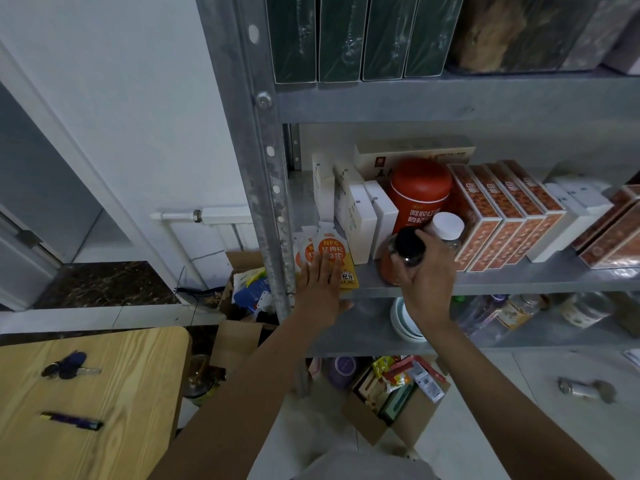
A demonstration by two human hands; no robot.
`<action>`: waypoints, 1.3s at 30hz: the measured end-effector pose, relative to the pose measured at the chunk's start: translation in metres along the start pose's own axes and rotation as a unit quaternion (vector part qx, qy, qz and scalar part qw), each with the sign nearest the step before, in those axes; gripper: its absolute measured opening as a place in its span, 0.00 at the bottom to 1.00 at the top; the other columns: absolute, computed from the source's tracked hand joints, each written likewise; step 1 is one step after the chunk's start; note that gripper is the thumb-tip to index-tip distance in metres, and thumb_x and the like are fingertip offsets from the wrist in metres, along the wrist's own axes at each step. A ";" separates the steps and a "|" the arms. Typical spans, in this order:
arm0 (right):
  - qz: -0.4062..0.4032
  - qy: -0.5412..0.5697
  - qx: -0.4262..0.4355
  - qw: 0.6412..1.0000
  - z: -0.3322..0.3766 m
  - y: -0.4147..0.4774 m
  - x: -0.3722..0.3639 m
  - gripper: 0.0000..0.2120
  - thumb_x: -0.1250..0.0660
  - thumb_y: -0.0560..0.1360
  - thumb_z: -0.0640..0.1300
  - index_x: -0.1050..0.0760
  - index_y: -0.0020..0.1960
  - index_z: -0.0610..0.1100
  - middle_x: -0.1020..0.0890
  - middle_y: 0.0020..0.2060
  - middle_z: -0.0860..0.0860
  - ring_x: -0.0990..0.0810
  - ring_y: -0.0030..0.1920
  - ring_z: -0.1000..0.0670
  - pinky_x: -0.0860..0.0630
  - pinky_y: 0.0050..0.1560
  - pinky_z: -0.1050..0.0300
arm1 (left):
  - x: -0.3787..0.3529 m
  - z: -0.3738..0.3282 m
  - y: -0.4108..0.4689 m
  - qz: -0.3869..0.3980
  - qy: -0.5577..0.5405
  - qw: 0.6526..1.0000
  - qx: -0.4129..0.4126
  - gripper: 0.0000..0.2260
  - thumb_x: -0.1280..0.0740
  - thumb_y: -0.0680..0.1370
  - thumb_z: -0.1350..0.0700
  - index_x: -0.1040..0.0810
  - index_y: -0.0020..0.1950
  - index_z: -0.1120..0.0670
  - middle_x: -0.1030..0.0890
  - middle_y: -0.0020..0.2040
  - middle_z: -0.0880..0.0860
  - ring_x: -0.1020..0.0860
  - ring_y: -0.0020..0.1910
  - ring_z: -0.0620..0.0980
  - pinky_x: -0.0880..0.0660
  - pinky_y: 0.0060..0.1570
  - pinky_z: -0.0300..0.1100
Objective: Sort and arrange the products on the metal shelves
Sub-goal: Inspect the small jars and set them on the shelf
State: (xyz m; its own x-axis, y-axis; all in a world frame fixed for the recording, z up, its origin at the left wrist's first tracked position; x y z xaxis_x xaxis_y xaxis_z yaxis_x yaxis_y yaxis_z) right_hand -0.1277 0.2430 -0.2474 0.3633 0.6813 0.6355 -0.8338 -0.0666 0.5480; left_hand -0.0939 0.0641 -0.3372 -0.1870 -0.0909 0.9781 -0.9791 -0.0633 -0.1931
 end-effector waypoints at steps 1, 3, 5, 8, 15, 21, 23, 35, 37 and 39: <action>0.008 0.038 -0.011 0.999 -0.001 -0.001 0.001 0.24 0.28 0.75 0.43 0.30 0.67 0.36 0.25 0.63 0.37 0.27 0.63 0.38 0.29 0.63 0.38 | 0.002 0.000 0.001 0.009 -0.006 1.000 0.001 0.38 0.46 0.81 0.38 0.64 0.79 0.55 0.65 0.78 0.59 0.65 0.77 0.59 0.65 0.74 0.56; 0.016 0.098 -0.045 0.994 -0.005 -0.002 0.003 0.23 0.29 0.76 0.44 0.30 0.67 0.38 0.25 0.62 0.39 0.27 0.62 0.40 0.28 0.62 0.41 | 0.007 0.001 0.004 0.022 -0.038 0.999 0.005 0.36 0.48 0.81 0.38 0.61 0.80 0.54 0.63 0.79 0.58 0.64 0.78 0.59 0.65 0.75 0.56; 0.013 0.154 -0.090 0.984 -0.014 -0.005 0.008 0.22 0.29 0.76 0.44 0.31 0.67 0.41 0.24 0.62 0.43 0.26 0.62 0.44 0.26 0.60 0.46 | 0.013 0.002 0.004 0.003 -0.062 0.998 0.002 0.32 0.50 0.83 0.40 0.54 0.80 0.55 0.58 0.80 0.58 0.61 0.78 0.58 0.62 0.76 0.56; 0.007 0.275 -0.161 0.948 -0.023 -0.014 0.018 0.16 0.30 0.77 0.43 0.29 0.62 0.52 0.22 0.56 0.61 0.23 0.56 0.57 0.26 0.54 0.63 | 0.025 -0.002 -0.007 -0.096 -0.096 0.991 -0.015 0.24 0.50 0.85 0.46 0.43 0.79 0.56 0.47 0.80 0.57 0.48 0.78 0.56 0.51 0.76 0.51; 0.126 0.436 -0.277 0.847 -0.025 -0.020 0.016 0.02 0.31 0.75 0.43 0.23 0.46 0.49 0.19 0.44 0.51 0.20 0.43 0.53 0.25 0.45 0.58 | 0.039 -0.046 -0.052 0.013 -0.687 0.722 0.079 0.28 0.48 0.74 0.29 0.21 0.48 0.49 0.15 0.44 0.49 0.18 0.45 0.47 0.25 0.54 0.48; 0.265 0.450 -0.424 0.740 -0.016 -0.039 -0.016 0.22 0.29 0.68 0.57 0.24 0.53 0.42 0.17 0.39 0.46 0.17 0.39 0.49 0.19 0.43 0.55 | 0.024 -0.099 -0.089 0.246 -0.869 0.380 0.200 0.35 0.36 0.72 0.34 0.31 0.70 0.56 0.23 0.62 0.63 0.23 0.58 0.62 0.22 0.48 0.54; 0.309 0.439 -0.482 0.693 -0.016 -0.051 -0.023 0.24 0.27 0.64 0.59 0.23 0.50 0.42 0.16 0.37 0.45 0.17 0.37 0.48 0.19 0.40 0.55 | 0.025 -0.107 -0.096 0.239 -0.886 0.319 0.238 0.31 0.38 0.77 0.37 0.31 0.70 0.57 0.25 0.63 0.62 0.25 0.60 0.61 0.24 0.48 0.51; 0.326 0.411 -0.559 0.642 -0.002 -0.073 -0.047 0.24 0.37 0.80 0.51 0.29 0.70 0.39 0.26 0.69 0.40 0.30 0.70 0.42 0.30 0.53 0.54 | 0.020 -0.106 -0.103 0.225 -0.897 0.229 0.304 0.22 0.45 0.83 0.47 0.27 0.68 0.61 0.25 0.66 0.62 0.29 0.68 0.60 0.28 0.56 0.52; 0.328 0.399 -0.574 0.636 -0.003 -0.075 -0.047 0.19 0.39 0.81 0.50 0.19 0.57 0.36 0.19 0.58 0.38 0.19 0.59 0.44 0.23 0.50 0.57 | 0.019 -0.106 -0.103 0.226 -0.894 0.237 0.306 0.22 0.45 0.83 0.47 0.28 0.70 0.61 0.25 0.66 0.62 0.30 0.69 0.61 0.27 0.55 0.52; 0.331 0.427 -0.570 0.619 0.001 -0.071 -0.047 0.25 0.40 0.81 0.48 0.16 0.33 0.39 0.15 0.35 0.42 0.15 0.33 0.50 0.21 0.31 0.62 | 0.017 -0.103 -0.104 0.233 -0.890 0.249 0.302 0.24 0.44 0.83 0.46 0.29 0.70 0.61 0.25 0.65 0.63 0.30 0.69 0.62 0.26 0.54 0.53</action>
State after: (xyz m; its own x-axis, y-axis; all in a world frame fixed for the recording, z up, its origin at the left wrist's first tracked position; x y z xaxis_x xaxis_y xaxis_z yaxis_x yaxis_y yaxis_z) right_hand -0.0849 0.2151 -0.3153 -0.1614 0.9488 -0.2713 -0.6101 -0.3121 -0.7283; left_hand -0.0035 0.1719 -0.2926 0.5898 -0.4907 -0.6414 -0.5925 0.2768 -0.7566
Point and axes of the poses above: each hand's wrist, its own y-axis towards the middle knuckle, its own x-axis out of the back of the hand, z = x × y, the point moved 7 cm from there along y, towards the middle knuckle
